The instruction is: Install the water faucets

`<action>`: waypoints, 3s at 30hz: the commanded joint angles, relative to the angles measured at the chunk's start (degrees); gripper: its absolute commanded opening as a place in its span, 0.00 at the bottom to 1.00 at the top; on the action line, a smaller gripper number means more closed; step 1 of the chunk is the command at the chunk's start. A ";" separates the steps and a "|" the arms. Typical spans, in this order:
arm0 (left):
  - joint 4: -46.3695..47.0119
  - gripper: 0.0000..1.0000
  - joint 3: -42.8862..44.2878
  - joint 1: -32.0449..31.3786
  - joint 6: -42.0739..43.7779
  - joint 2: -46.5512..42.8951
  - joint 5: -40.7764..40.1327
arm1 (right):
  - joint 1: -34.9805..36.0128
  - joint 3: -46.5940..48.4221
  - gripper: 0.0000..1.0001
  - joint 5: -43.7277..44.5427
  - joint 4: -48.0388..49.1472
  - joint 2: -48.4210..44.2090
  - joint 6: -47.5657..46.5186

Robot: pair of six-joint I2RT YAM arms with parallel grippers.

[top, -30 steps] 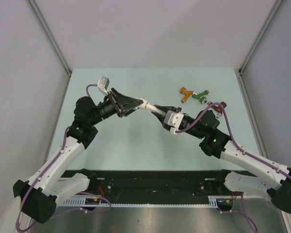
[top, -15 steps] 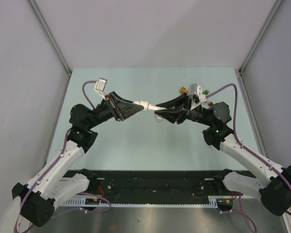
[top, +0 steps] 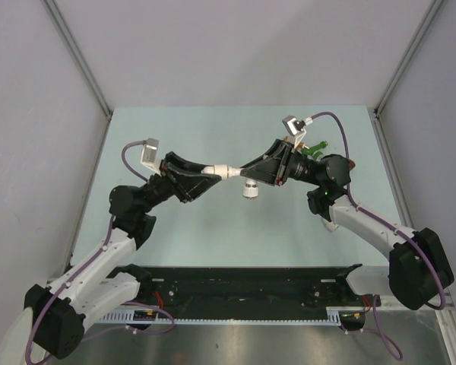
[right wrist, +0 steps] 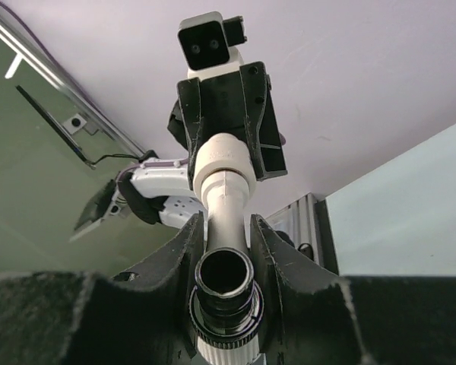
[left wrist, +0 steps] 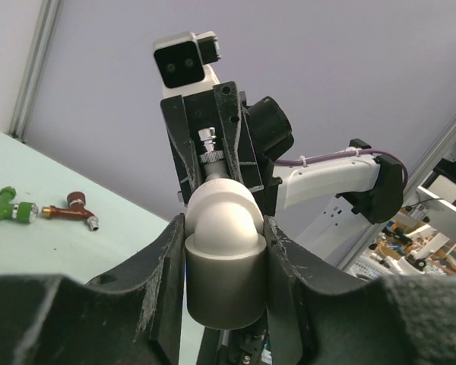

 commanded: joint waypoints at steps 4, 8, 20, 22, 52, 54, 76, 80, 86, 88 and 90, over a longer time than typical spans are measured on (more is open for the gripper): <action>6.32 0.00 0.14 0.14 2.47 -3.32 -0.62 | -2.75 0.30 0.13 -0.09 5.05 1.85 11.23; 1.73 0.00 1.02 0.14 1.25 -2.89 -2.55 | -4.42 0.38 0.37 -0.62 3.04 -0.08 7.28; -15.57 0.00 8.13 0.14 -1.04 -2.53 -7.82 | -10.05 3.37 0.68 3.06 -22.24 -12.99 -30.00; -21.35 0.00 9.80 0.14 -1.13 -1.92 -8.53 | -10.05 3.37 0.71 5.26 -26.30 -16.86 -39.62; -32.91 0.00 18.77 0.23 -15.19 3.44 -5.19 | 22.21 3.37 0.88 36.72 -57.27 -21.89 -119.02; -32.38 0.00 18.77 0.23 -15.37 3.71 -4.23 | 22.82 3.46 0.88 38.48 -56.39 -21.18 -120.08; -19.57 0.00 15.79 0.23 -11.42 4.41 1.66 | 19.50 3.11 0.00 24.37 -45.05 -19.60 -93.74; -13.67 0.00 13.33 0.23 -4.76 3.10 3.16 | 12.12 3.20 0.00 13.37 -39.35 -19.07 -68.75; -3.91 0.00 8.32 0.23 1.59 -0.33 5.00 | 3.24 3.11 0.00 5.27 -26.70 -14.94 -39.09; -0.67 0.00 7.97 0.23 1.77 -0.42 7.28 | 1.91 3.11 0.00 4.65 -24.58 -12.93 -29.24; 1.37 0.00 7.53 0.23 2.03 -0.77 8.78 | -0.02 3.20 0.00 4.47 -22.29 -11.61 -23.78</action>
